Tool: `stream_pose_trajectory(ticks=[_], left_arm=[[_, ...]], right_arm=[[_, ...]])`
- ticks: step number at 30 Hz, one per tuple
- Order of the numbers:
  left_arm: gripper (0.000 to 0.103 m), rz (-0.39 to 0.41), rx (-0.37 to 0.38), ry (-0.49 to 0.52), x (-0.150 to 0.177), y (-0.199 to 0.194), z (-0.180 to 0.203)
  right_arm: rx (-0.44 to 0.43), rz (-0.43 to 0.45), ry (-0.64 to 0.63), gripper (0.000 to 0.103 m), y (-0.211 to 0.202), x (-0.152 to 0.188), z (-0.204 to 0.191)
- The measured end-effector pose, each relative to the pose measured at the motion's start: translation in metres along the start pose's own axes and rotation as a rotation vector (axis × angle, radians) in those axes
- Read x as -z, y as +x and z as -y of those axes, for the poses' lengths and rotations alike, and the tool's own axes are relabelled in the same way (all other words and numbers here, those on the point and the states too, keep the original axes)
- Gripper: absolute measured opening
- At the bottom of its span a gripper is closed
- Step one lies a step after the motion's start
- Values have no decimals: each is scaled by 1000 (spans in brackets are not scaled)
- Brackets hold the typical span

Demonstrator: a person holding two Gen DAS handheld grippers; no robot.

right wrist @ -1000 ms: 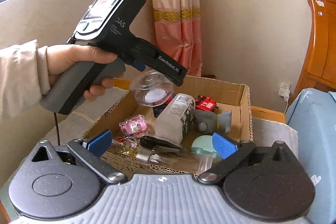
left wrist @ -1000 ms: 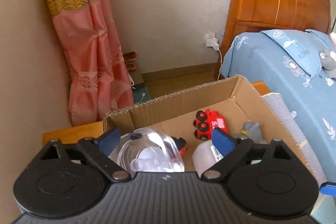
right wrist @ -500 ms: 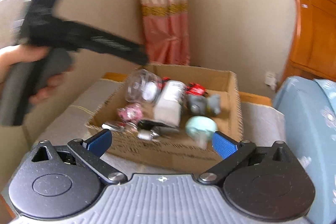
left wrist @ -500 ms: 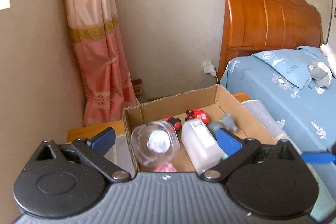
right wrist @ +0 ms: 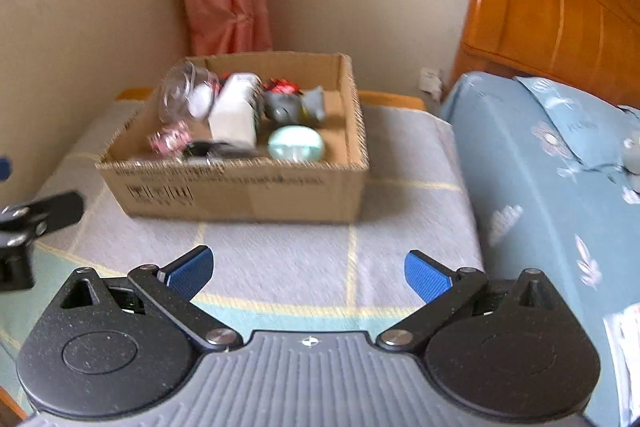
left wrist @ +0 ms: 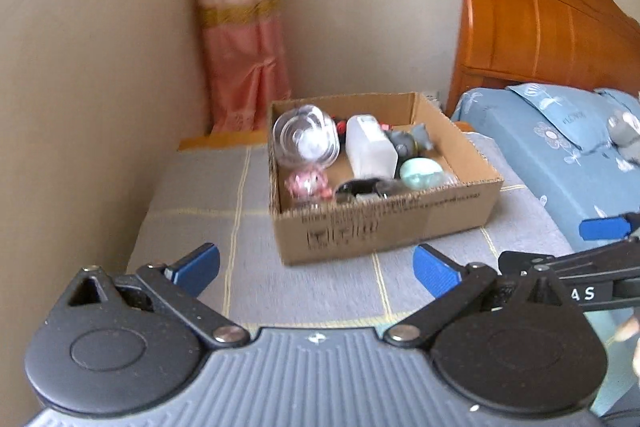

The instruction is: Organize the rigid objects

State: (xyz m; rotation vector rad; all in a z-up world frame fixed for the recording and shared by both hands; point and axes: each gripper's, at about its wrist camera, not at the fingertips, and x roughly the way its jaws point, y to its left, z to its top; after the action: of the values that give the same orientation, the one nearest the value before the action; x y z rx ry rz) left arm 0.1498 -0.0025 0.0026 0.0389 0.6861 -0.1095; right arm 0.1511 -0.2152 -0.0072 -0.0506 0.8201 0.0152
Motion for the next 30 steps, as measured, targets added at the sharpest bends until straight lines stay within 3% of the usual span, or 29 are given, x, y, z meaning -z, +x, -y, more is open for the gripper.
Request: stream_pose_trajectory(ticks=[8,30], left_arm=[[102,-15,-108,37,3,-18,14],[102,-23,-106,-17,2,-27,14]], right_arm=[[14,44,-2,103,-31,4,-6],[-3,73,11,103,-42,1,-6]])
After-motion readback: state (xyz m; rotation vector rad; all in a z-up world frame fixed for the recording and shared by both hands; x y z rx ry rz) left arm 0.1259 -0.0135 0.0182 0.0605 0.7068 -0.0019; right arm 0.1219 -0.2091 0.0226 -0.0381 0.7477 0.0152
